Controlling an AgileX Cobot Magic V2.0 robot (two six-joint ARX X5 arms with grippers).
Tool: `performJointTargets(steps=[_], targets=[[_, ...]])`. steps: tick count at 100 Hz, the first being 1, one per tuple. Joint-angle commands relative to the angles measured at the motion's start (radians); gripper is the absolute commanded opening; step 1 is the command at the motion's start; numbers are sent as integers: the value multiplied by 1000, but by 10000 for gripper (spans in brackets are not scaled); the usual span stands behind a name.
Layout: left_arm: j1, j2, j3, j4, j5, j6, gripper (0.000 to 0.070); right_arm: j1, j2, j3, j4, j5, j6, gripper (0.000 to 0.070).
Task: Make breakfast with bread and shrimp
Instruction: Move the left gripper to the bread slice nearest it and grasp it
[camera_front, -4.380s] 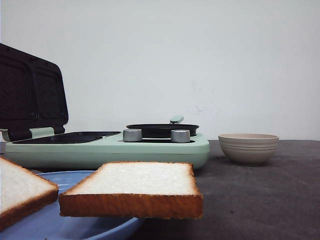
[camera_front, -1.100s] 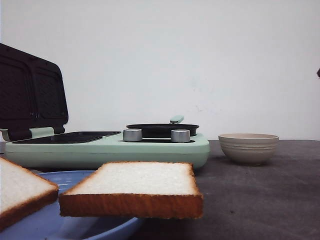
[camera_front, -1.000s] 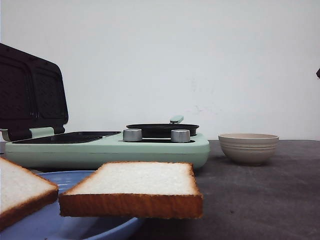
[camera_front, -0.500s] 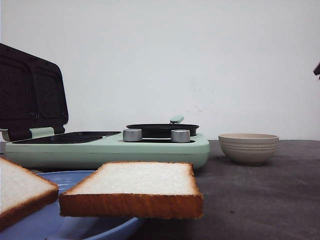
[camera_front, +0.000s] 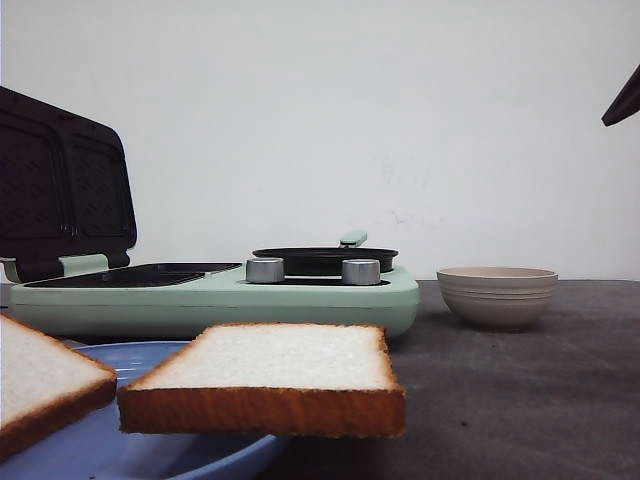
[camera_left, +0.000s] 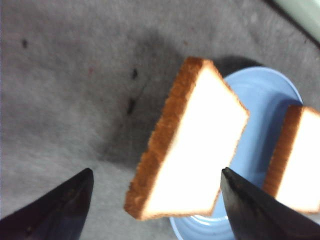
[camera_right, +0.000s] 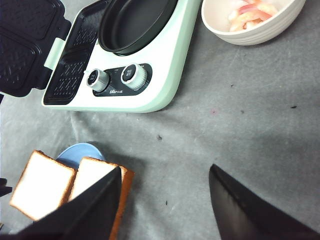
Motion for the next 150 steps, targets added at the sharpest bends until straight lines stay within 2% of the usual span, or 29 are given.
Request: performJointTargets(steps=[1, 17, 26, 89, 150], targets=[[-3, 31, 17, 5, 23, 34, 448, 4, 4, 17, 5, -3, -16, 343], [-26, 90, 17, 9, 35, 42, 450, 8, 4, 17, 5, -3, -16, 343], [-43, 119, 17, 13, 37, 46, 487, 12, 4, 17, 6, -4, -18, 343], [-148, 242, 17, 83, 36, 55, 486, 18, 4, 17, 5, -30, -29, 343], [-154, 245, 17, 81, 37, 58, 482, 18, 4, 17, 5, -32, -26, 343]])
